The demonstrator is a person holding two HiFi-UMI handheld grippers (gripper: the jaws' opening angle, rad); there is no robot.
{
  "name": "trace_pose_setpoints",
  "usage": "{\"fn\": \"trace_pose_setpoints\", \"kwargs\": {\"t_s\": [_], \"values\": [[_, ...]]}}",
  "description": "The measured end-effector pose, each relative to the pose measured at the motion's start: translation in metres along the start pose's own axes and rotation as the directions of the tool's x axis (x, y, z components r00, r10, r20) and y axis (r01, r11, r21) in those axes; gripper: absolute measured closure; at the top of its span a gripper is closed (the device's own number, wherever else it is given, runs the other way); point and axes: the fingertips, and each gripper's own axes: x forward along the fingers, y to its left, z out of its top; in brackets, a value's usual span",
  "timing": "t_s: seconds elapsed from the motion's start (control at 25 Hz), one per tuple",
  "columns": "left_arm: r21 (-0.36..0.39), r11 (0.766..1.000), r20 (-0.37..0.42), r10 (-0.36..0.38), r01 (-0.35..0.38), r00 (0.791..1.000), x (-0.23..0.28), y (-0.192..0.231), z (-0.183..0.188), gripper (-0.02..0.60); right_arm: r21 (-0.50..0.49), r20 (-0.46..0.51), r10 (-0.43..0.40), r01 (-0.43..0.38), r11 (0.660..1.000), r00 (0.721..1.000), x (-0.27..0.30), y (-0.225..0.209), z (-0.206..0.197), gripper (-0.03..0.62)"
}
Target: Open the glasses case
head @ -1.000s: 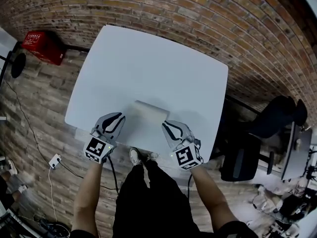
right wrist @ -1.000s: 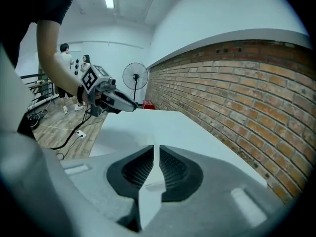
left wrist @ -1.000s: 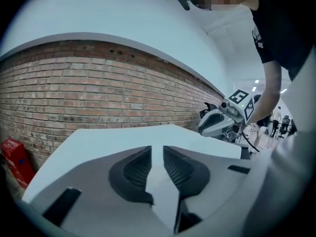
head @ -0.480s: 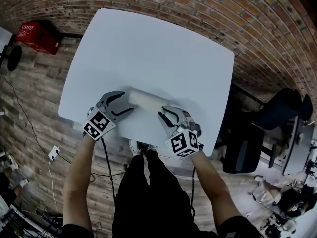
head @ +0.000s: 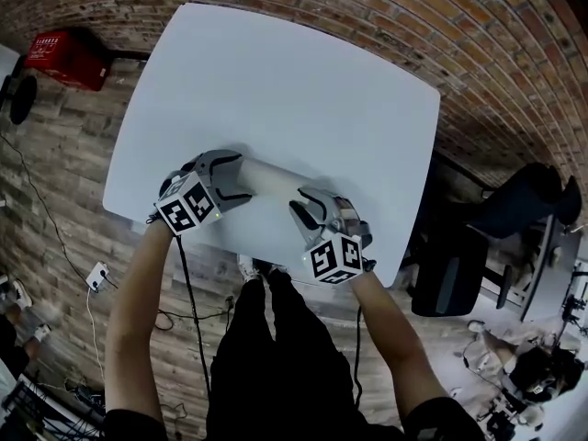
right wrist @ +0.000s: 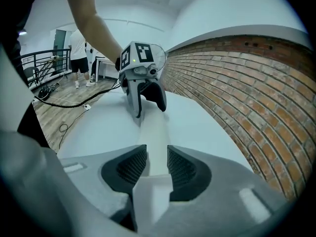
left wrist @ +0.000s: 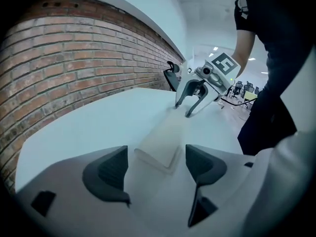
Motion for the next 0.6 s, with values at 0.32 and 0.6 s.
{"fn": "trace_pose_setpoints", "kwargs": {"t_s": [0.32,0.6], "values": [[0.035,0.998,-0.003,-0.05,0.051,0.999,0.01,-0.004,0.003,0.232,0.007,0.006,0.013,-0.013,1.0,1.0,0.001,0.0,0.001,0.479],[0.054,0.996,-0.023,-0.074,0.076,0.997,0.019,-0.004,-0.001,0.232,0.003,0.011,0.026,-0.026,1.0,1.0,0.003,0.0,-0.001,0.479]]}}
